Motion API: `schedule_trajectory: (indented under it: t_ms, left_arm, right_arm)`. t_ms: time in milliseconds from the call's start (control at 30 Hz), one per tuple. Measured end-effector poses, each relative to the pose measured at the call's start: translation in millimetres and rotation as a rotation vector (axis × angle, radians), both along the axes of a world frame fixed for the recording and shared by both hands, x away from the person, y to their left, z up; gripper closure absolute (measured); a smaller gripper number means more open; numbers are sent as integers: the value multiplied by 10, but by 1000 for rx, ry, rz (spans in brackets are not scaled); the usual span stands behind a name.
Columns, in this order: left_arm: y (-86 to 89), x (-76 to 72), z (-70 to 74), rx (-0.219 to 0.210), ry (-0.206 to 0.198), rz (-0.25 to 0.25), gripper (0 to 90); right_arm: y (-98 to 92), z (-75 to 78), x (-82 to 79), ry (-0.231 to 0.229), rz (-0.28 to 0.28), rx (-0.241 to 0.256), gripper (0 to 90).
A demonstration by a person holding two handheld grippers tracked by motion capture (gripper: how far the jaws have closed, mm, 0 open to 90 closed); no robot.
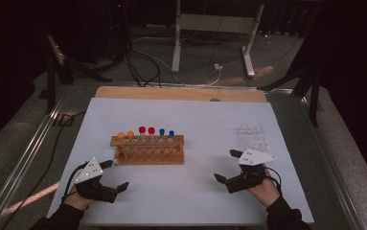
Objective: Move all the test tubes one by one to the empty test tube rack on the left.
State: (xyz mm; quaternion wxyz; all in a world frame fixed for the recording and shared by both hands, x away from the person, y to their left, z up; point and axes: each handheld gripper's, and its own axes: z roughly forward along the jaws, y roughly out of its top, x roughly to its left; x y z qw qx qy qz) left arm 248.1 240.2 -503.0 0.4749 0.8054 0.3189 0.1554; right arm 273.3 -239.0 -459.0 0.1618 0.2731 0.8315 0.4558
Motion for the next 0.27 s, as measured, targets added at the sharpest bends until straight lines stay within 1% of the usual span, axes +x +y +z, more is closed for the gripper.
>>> schedule_trajectory:
  t_ms: [100, 267]
  left_arm:
    - [4, 1, -1, 1, 0, 2, 6]
    - [13, 3, 8, -12, -3, 0, 6]
  right_arm:
    - [8, -14, 3, -4, 1, -12, 0]
    - [10, -19, 4, -1, 2, -16, 0]
